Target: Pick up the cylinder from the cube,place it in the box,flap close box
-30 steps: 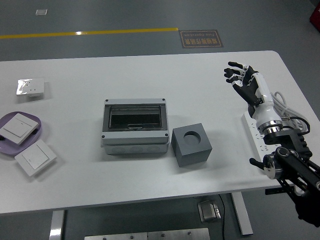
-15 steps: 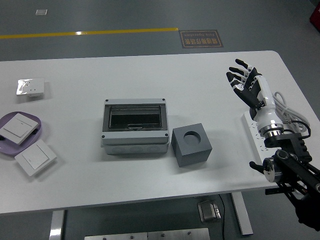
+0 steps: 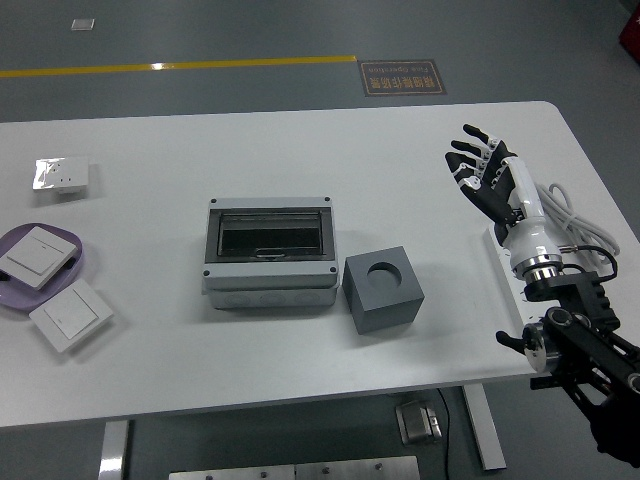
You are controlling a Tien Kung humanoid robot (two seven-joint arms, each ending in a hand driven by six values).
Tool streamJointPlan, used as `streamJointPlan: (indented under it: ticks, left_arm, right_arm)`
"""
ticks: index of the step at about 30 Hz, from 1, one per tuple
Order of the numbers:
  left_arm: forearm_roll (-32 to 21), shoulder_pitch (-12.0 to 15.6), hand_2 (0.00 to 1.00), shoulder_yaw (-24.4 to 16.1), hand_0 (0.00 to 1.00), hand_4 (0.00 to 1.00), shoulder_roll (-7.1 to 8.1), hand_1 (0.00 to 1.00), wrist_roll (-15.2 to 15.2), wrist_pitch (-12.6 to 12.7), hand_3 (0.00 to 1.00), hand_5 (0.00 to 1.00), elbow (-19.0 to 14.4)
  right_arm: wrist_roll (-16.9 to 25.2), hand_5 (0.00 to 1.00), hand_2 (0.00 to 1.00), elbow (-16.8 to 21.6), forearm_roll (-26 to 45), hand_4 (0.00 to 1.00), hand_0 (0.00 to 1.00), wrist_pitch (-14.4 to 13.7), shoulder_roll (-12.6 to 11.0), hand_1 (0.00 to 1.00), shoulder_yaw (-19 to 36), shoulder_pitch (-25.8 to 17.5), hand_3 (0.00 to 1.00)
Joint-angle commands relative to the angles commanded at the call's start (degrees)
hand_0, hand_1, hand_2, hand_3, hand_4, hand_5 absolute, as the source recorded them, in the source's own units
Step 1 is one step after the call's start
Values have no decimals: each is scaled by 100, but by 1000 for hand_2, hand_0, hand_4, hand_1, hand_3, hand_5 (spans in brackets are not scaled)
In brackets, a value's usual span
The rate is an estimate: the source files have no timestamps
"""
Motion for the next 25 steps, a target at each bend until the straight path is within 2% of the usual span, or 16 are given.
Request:
streamJointPlan:
  ticks: [7, 8, 11, 19, 25]
  left_arm:
    - [-44, 27, 596, 0, 616, 694, -17, 627, 24, 3, 622, 243, 8]
    - [-49, 27, 596, 0, 616, 694, -18, 626, 24, 5, 622, 243, 10]
    - [-42, 18, 596, 0, 616, 694, -14, 626, 33, 8, 622, 243, 11]
    - [63, -5, 596, -64, 616, 694, 44, 625, 65, 23, 622, 243, 8]
    - [-21, 64, 596, -22, 616, 694, 94, 626, 38, 24, 622, 244, 20]
  right_arm:
    - [169, 342, 734, -8, 137, 837, 760, -40, -13, 729, 52, -42, 803]
    - [193, 355, 725, 1, 157, 837, 760, -51, -16, 721, 56, -47, 767]
    - [235, 355, 725, 27, 193, 837, 760, -76, -29, 721, 57, -52, 767]
    - [276, 349, 713, 112, 109, 837, 762, -118, -82, 711, 53, -59, 742]
    - [343, 341, 708, 288, 101, 834, 757, -74, -167, 705, 248, -238, 736]
